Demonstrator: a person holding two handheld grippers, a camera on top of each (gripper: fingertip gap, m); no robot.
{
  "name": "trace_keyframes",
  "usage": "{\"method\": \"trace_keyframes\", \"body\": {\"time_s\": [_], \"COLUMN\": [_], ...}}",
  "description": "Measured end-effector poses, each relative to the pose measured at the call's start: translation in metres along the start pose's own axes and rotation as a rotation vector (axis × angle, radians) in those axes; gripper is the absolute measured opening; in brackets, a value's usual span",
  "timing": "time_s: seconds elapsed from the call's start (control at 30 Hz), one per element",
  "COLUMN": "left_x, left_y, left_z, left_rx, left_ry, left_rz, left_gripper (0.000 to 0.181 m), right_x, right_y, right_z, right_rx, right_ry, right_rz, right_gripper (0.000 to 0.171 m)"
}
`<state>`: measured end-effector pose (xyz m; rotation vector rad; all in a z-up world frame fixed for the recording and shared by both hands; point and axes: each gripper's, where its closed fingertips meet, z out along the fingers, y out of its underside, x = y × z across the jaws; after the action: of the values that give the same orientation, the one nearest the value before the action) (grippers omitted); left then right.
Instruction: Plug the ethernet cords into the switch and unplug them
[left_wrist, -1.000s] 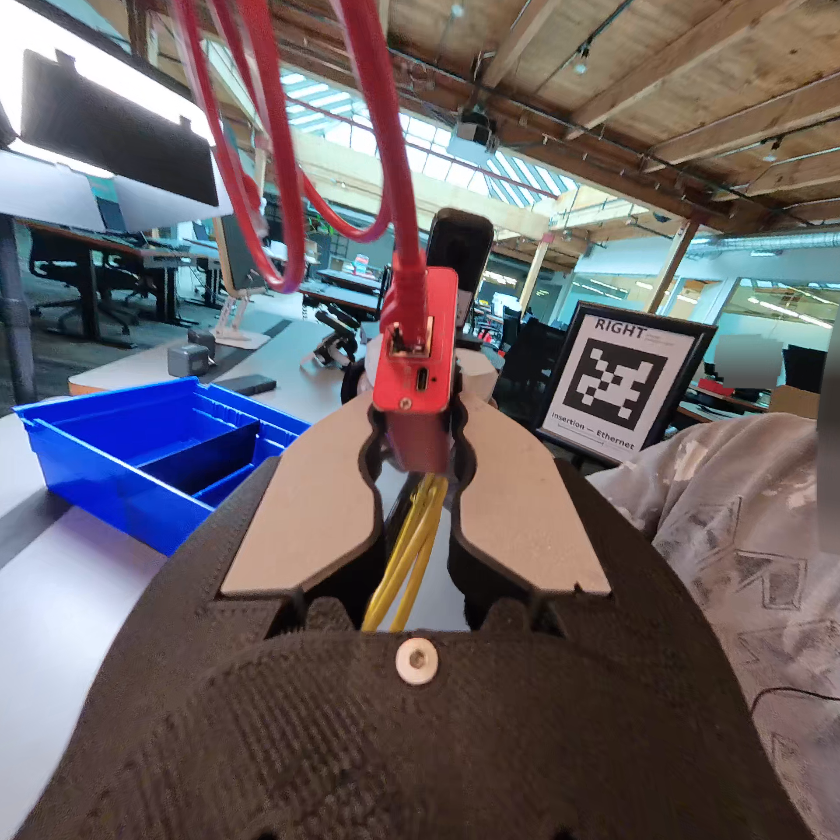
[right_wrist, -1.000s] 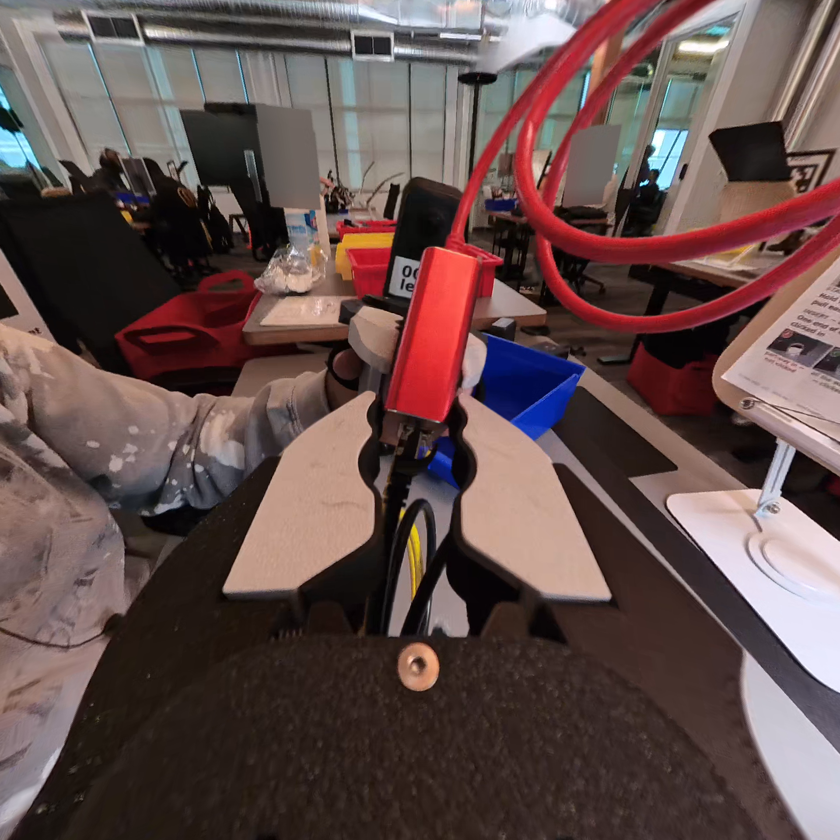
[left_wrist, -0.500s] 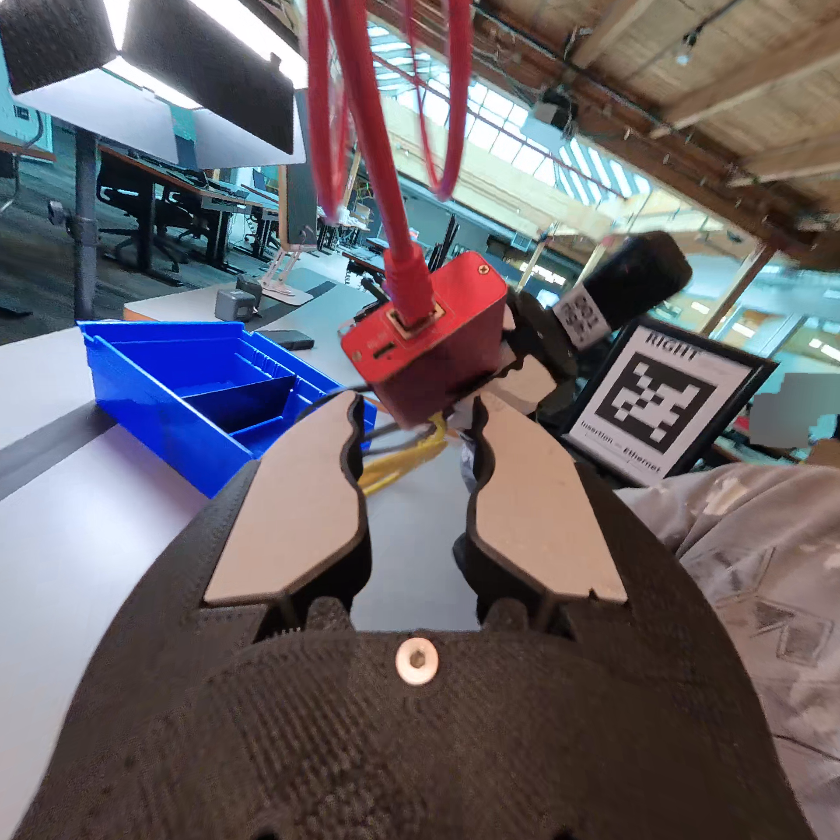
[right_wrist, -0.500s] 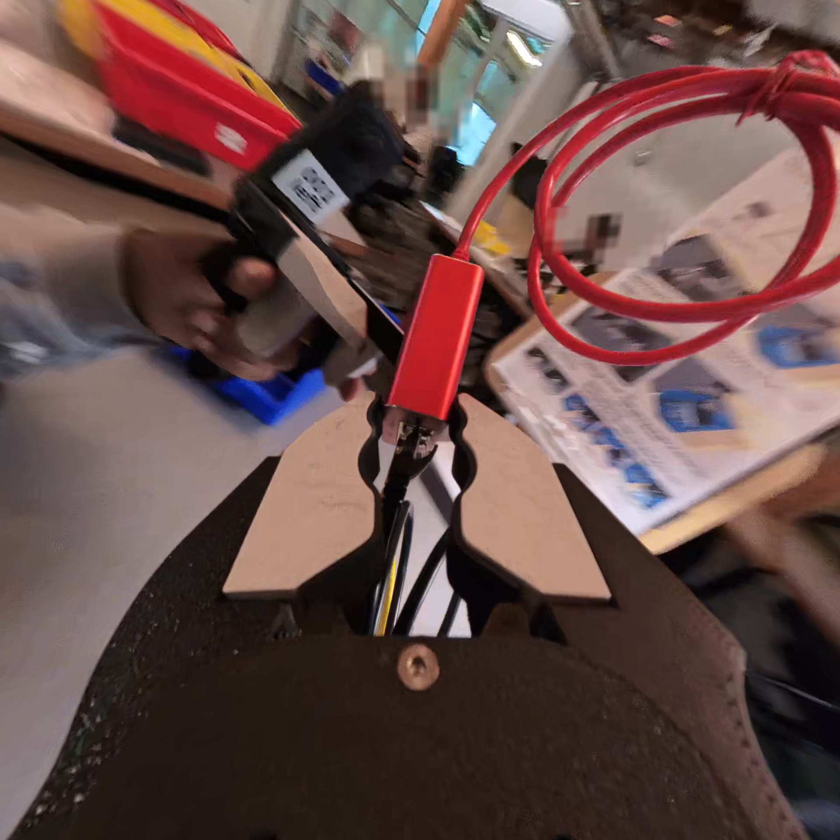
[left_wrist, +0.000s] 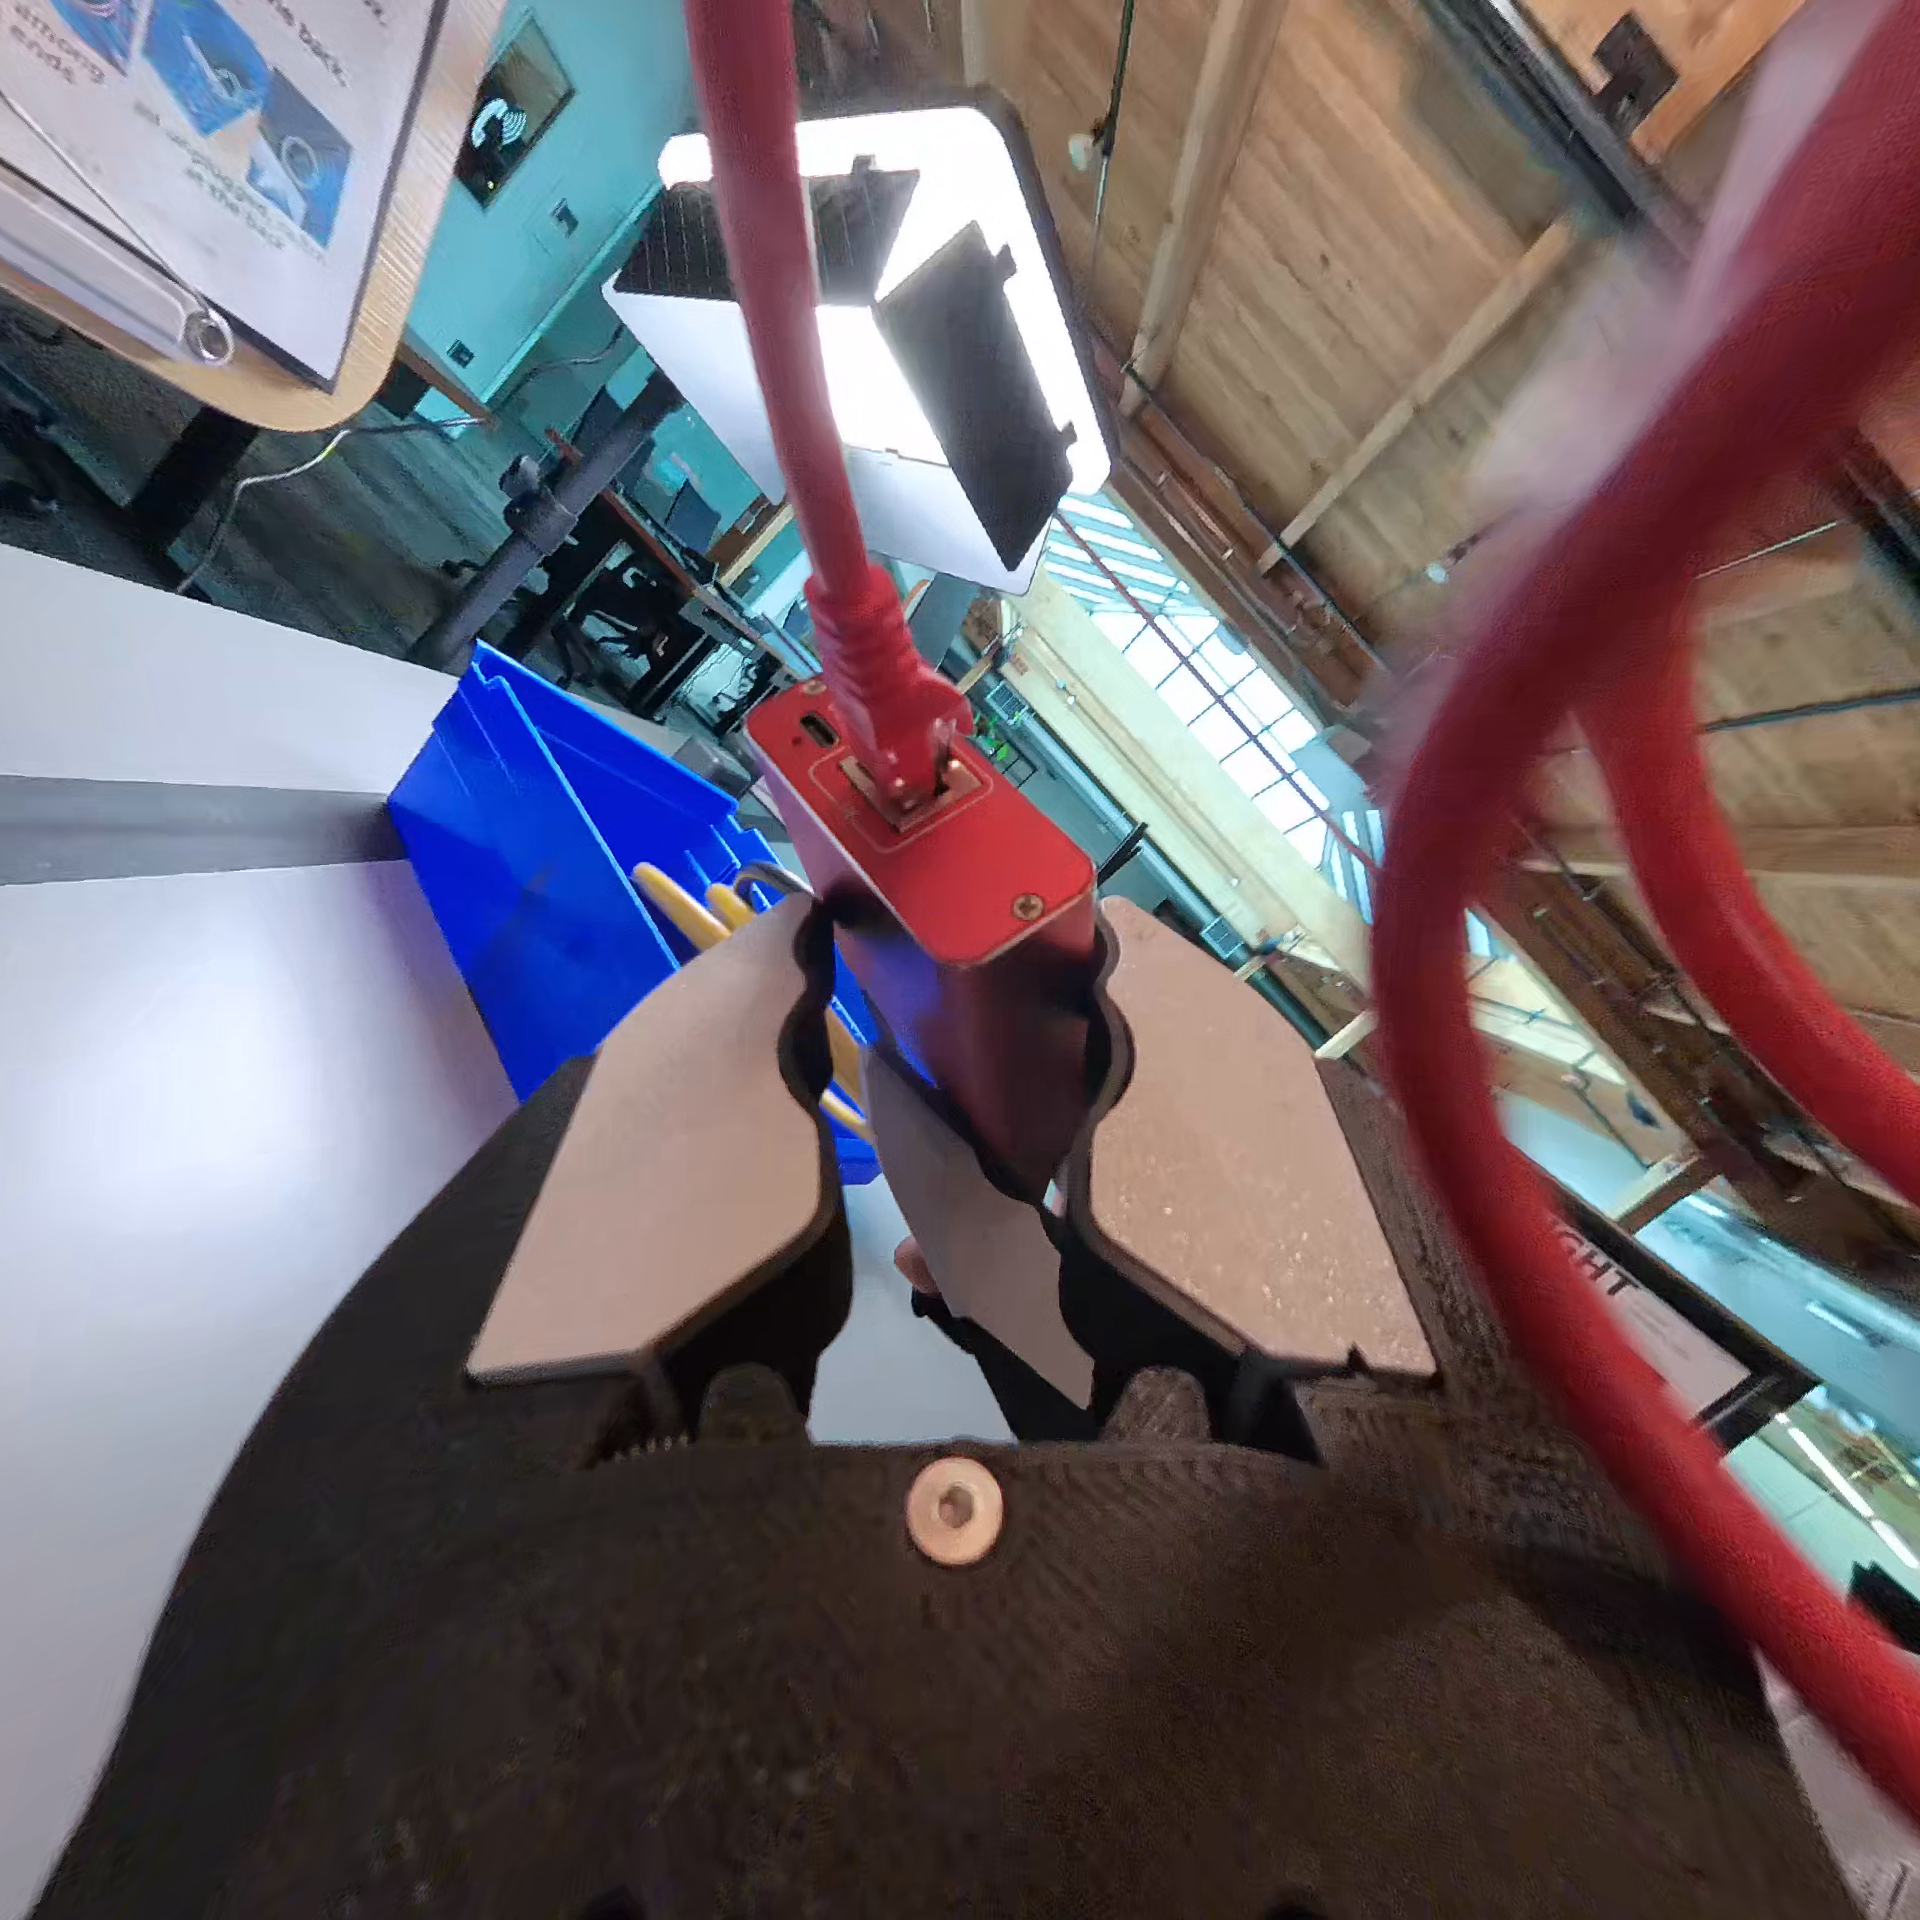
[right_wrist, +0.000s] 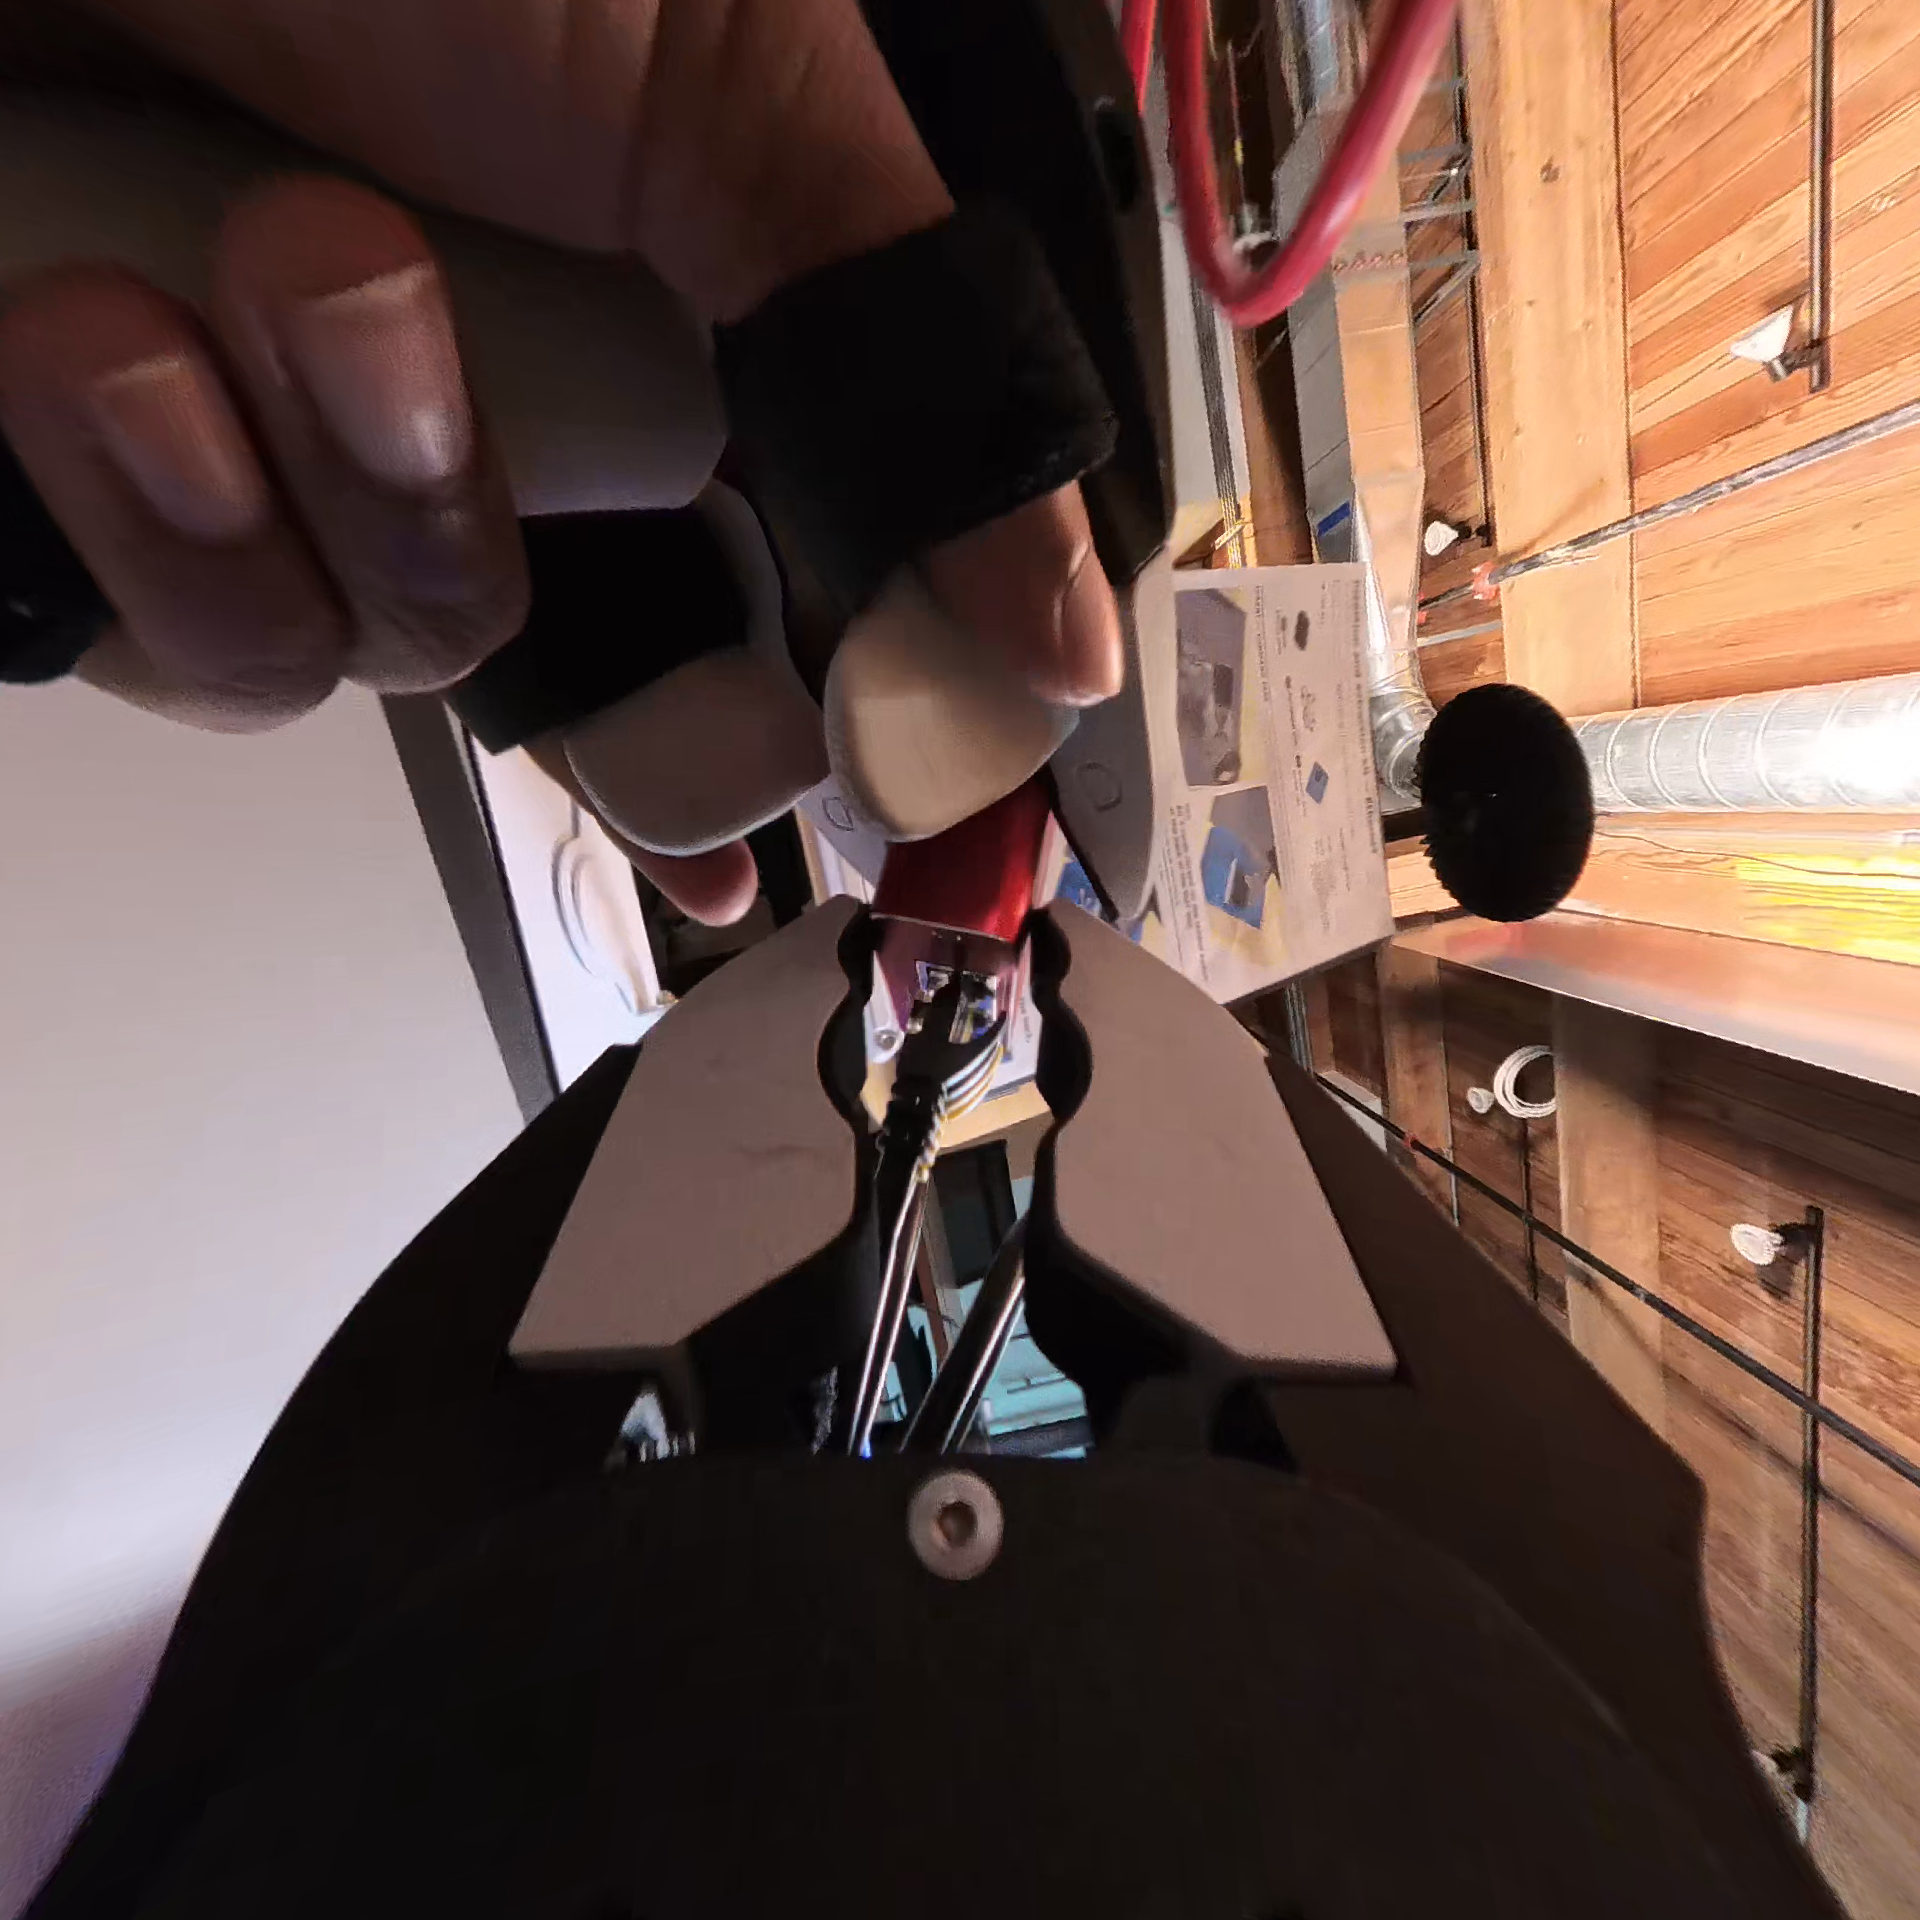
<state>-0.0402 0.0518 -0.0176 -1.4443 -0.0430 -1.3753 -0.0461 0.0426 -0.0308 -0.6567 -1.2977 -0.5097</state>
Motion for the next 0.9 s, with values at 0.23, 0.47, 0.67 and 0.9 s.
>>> {"method": "trace_keyframes", "body": {"time_s": [0.23,0.47,0.67,0.9], "left_x": [0.006,0.028,0.070,0.067], "left_y": [-0.016,-0.029,0.001,0.009], "left_z": [-0.009,-0.026,-0.021,-0.007], "left_rx": [0.039,-0.033,-0.181,-0.214], "left_ry": [0.132,0.226,0.395,0.283], "left_rz": [0.045,0.237,0.378,0.370], "left_gripper": [0.040,0.027,0.027,0.031], "right_x": [0.003,0.056,0.038,0.037], "right_y": [-0.035,-0.036,-0.027,-0.028], "right_z": [-0.015,-0.035,-0.039,-0.040], "right_rx": [0.164,0.331,0.399,0.487], "right_ry": [-0.105,-0.407,-0.768,-0.871], "right_rz": [0.250,1.008,1.325,1.481], "right_gripper": [0.032,0.040,0.046,0.026]}}
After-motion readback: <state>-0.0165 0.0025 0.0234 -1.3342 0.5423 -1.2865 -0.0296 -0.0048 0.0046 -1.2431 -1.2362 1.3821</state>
